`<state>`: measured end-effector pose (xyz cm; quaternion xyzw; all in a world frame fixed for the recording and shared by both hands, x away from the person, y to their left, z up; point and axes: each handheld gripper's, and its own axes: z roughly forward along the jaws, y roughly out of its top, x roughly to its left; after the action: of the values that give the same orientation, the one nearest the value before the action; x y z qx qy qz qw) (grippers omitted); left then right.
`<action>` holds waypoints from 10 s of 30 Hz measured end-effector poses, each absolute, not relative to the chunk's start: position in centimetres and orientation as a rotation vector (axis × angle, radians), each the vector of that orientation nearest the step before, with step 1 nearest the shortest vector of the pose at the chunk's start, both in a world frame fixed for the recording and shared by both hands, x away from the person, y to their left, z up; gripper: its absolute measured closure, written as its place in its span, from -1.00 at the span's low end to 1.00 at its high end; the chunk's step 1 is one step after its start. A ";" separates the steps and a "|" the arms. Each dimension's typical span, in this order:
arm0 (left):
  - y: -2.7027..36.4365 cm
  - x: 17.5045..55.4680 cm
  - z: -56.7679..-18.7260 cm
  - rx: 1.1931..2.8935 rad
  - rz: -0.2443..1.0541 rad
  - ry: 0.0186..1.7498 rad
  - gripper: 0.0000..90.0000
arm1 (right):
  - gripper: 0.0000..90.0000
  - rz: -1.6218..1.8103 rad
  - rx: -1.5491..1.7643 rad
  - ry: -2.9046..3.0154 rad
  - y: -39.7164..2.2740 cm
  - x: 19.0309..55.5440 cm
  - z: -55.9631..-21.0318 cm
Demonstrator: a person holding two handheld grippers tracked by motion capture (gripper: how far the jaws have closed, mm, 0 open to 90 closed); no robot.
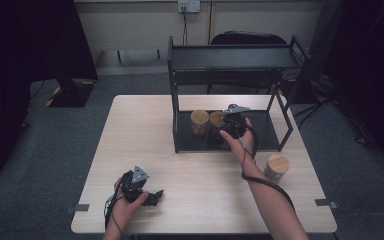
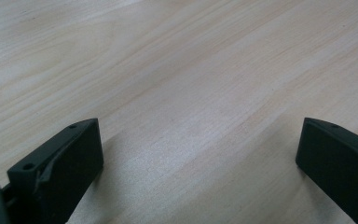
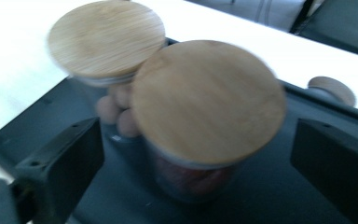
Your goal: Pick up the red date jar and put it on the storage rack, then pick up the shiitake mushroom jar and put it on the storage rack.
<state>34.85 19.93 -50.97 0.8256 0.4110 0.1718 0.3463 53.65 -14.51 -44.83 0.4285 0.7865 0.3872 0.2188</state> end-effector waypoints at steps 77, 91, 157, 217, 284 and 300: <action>19.9 34.9 -51.0 2.143 0.445 1.066 -1.00 | -0.93 1.083 1.172 2.183 -19.1 44.3 -40.8; 19.9 34.9 -51.0 2.143 0.445 1.066 -1.00 | -0.93 1.073 1.149 2.192 -20.6 42.5 -41.0; 19.9 34.9 -51.0 2.143 0.446 1.066 -1.00 | -0.93 0.999 1.221 2.147 -30.2 38.1 -44.4; 19.9 34.9 -51.0 2.143 0.446 1.066 -1.00 | -0.94 0.959 1.350 2.202 -32.4 35.7 -50.7; 19.9 34.9 -51.0 2.143 0.446 1.066 -1.00 | -0.46 1.109 1.253 2.094 -31.6 37.5 -49.6; 19.9 34.9 -51.0 2.143 0.446 1.066 -1.00 | -0.43 1.063 1.207 2.130 -31.2 37.6 -49.0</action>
<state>34.86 19.93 -50.97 0.8258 0.4107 0.1717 0.3462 37.58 -31.18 -49.05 0.4396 0.7759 0.3871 0.2341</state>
